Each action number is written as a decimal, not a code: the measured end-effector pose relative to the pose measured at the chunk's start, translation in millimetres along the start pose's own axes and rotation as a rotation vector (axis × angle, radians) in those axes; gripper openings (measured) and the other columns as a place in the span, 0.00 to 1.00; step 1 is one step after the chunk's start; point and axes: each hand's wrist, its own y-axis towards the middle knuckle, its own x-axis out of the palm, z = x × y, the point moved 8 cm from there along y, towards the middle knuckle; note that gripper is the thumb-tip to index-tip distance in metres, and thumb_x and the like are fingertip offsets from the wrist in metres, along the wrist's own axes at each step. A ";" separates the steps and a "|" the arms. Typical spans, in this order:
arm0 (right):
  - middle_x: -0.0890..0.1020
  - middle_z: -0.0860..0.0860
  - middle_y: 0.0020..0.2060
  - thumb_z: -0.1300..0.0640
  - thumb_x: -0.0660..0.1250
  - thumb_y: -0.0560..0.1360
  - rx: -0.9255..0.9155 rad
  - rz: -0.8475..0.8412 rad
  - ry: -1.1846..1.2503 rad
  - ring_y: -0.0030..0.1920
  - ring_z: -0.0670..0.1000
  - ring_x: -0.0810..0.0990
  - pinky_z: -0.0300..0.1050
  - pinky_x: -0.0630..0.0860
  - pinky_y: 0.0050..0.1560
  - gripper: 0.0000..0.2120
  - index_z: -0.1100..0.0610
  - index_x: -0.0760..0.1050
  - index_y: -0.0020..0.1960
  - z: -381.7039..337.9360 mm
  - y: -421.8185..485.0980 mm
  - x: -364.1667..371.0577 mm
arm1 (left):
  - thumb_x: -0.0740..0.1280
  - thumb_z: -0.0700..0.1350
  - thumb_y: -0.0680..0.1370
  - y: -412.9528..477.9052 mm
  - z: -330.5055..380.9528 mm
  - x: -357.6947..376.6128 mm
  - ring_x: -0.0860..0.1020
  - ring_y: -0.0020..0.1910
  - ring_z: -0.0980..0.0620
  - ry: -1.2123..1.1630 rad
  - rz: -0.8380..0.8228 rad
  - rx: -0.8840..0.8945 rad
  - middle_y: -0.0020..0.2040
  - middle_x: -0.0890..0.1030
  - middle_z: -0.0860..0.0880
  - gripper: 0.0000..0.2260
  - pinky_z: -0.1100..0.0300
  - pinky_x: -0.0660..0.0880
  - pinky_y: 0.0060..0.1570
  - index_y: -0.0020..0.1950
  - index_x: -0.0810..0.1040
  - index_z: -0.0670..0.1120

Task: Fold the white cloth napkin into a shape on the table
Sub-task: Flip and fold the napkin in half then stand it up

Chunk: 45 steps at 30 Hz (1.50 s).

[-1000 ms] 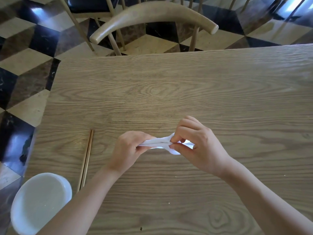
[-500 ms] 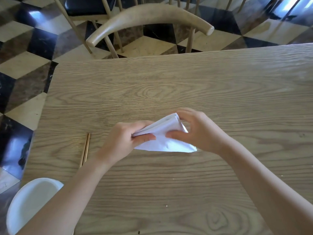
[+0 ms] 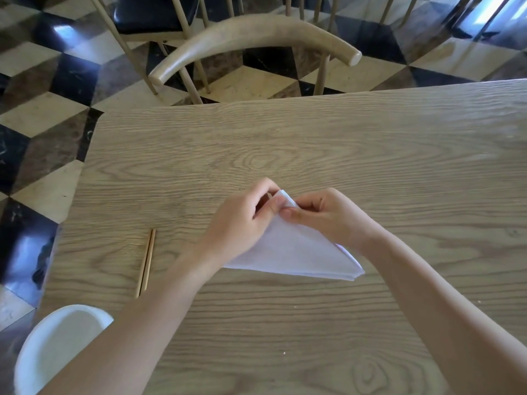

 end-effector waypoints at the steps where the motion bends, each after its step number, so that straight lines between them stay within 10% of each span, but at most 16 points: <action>1: 0.63 0.51 0.27 0.48 0.64 0.77 0.000 -0.002 -0.038 0.27 0.46 0.60 0.39 0.55 0.28 0.22 0.65 0.67 0.34 -0.3 1.0 -0.5 | 0.60 0.51 0.79 0.3 2.6 -0.9 0.69 0.27 0.58 -0.008 0.038 0.010 0.27 0.72 0.53 0.08 0.67 0.62 0.28 0.46 0.74 0.49; 11: 0.71 0.44 0.20 0.53 0.59 0.79 0.050 -0.036 -0.084 0.23 0.48 0.68 0.38 0.64 0.23 0.15 0.60 0.71 0.38 18.9 -15.2 -12.0 | 0.61 0.48 0.80 -6.3 -27.5 -8.9 0.67 0.29 0.58 -0.389 0.247 -0.338 0.29 0.71 0.55 0.09 0.64 0.65 0.32 0.39 0.73 0.51; 17: 0.68 0.44 0.22 0.55 0.61 0.79 -0.008 -0.041 -0.010 0.22 0.45 0.65 0.34 0.62 0.22 0.14 0.64 0.73 0.40 17.6 -16.9 -19.9 | 0.74 0.59 0.64 -47.8 -15.0 47.4 0.83 0.41 0.42 -1.085 -0.634 -0.602 0.46 0.83 0.40 0.23 0.54 0.80 0.34 0.53 0.81 0.47; 21: 0.69 0.44 0.21 0.55 0.62 0.78 0.019 -0.050 0.004 0.22 0.44 0.65 0.34 0.62 0.22 0.11 0.61 0.76 0.43 26.1 -18.9 -30.9 | 0.81 0.49 0.60 -57.2 -31.3 44.6 0.75 0.22 0.52 -1.144 -0.609 -0.624 0.34 0.78 0.40 0.22 0.66 0.69 0.20 0.45 0.77 0.40; 27: 0.71 0.43 0.28 0.48 0.66 0.70 0.075 -0.170 0.031 0.28 0.45 0.68 0.32 0.65 0.27 0.06 0.48 0.79 0.42 30.2 -25.9 -46.4 | 0.78 0.47 0.64 -70.8 -28.1 41.1 0.69 0.24 0.56 -1.142 -0.685 -0.594 0.40 0.81 0.42 0.18 0.67 0.63 0.21 0.48 0.79 0.42; 45: 0.82 0.48 0.32 0.64 0.70 0.72 0.012 -0.236 -0.109 0.34 0.44 0.79 0.29 0.71 0.39 0.05 0.58 0.78 0.38 -28.5 -17.2 -1.1 | 0.63 0.40 0.79 -127.4 -34.3 -66.7 0.72 0.23 0.57 -0.269 0.120 -0.348 0.30 0.80 0.42 0.07 0.67 0.69 0.27 0.48 0.77 0.52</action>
